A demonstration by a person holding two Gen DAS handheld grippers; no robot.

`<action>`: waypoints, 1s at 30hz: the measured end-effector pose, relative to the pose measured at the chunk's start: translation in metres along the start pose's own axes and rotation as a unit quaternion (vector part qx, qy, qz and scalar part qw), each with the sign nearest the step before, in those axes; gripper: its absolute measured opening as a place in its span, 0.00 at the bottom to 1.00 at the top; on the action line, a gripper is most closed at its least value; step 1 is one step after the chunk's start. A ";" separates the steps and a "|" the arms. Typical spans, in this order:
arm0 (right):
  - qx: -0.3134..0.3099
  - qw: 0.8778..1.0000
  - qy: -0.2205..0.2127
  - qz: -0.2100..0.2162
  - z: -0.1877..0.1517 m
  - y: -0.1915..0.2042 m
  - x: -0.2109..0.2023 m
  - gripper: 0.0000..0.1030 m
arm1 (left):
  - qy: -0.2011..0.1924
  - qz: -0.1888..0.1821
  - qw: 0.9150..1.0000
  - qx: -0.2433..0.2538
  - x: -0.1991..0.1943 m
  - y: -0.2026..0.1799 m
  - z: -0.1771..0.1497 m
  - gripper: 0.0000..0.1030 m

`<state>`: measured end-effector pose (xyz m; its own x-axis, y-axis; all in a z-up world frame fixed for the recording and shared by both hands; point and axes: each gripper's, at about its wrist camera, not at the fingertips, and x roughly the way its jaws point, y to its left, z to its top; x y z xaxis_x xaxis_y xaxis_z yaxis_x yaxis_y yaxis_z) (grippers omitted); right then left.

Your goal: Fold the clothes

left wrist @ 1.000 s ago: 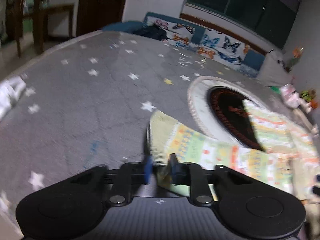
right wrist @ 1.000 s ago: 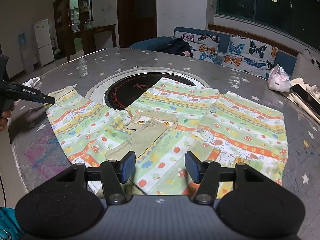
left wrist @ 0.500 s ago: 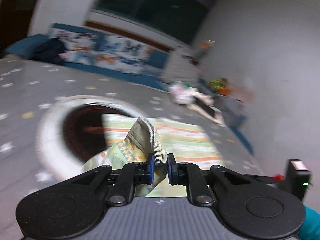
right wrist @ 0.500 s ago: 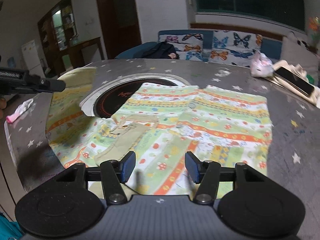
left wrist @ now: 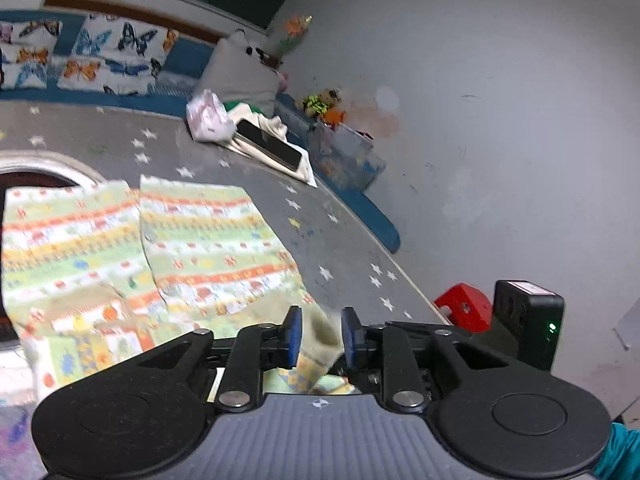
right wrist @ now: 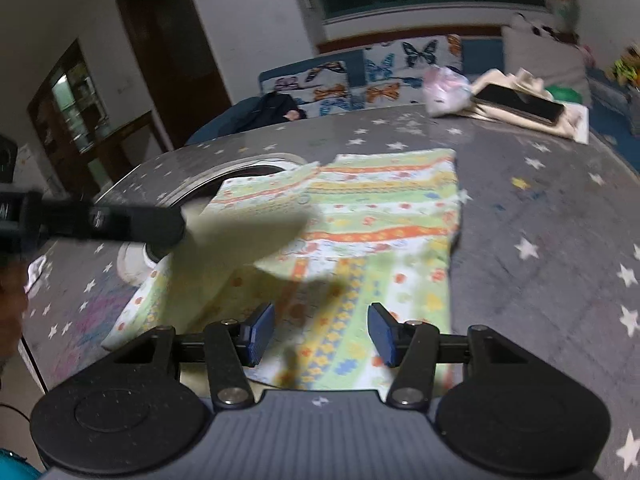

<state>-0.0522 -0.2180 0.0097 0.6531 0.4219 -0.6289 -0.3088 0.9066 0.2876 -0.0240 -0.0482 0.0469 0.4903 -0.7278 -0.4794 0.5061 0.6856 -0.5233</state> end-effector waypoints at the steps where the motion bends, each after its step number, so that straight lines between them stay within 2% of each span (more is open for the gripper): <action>1: 0.007 1.000 0.001 -0.002 -0.002 -0.003 0.000 0.49 | 0.001 0.001 1.000 0.002 -0.002 0.001 -0.001 0.36; 2: 0.013 1.000 0.002 -0.004 -0.003 -0.006 -0.001 0.48 | -0.002 0.005 1.000 0.005 -0.007 0.001 -0.002 0.42; 5: 0.020 1.000 0.003 -0.012 -0.003 -0.013 -0.004 0.47 | -0.021 0.025 0.999 0.011 -0.029 0.012 0.000 0.45; 11: 0.036 0.998 -0.019 -0.049 0.001 -0.026 -0.023 0.46 | -0.041 0.109 0.993 0.003 -0.072 0.050 -0.010 0.56; 16: 0.063 0.997 -0.022 -0.033 0.008 -0.033 -0.023 0.45 | -0.031 0.163 0.986 -0.024 -0.090 0.078 -0.030 0.59; 21: 0.039 0.999 0.015 -0.008 0.012 -0.016 0.012 0.44 | -0.027 0.186 0.981 -0.035 -0.102 0.088 -0.047 0.63; 27: 0.000 0.999 0.036 -0.012 0.013 0.004 0.041 0.42 | -0.034 0.196 0.979 -0.036 -0.110 0.092 -0.052 0.68; 30: -0.018 0.999 0.043 -0.017 0.014 0.011 0.045 0.27 | -0.035 0.198 0.979 -0.039 -0.109 0.095 -0.052 0.71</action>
<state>-0.0168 -0.1887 -0.0050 0.6020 0.3864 -0.6987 -0.3128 0.9193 0.2389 -0.0659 0.0954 0.0127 0.6854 -0.4000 -0.6085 0.2112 0.9089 -0.3596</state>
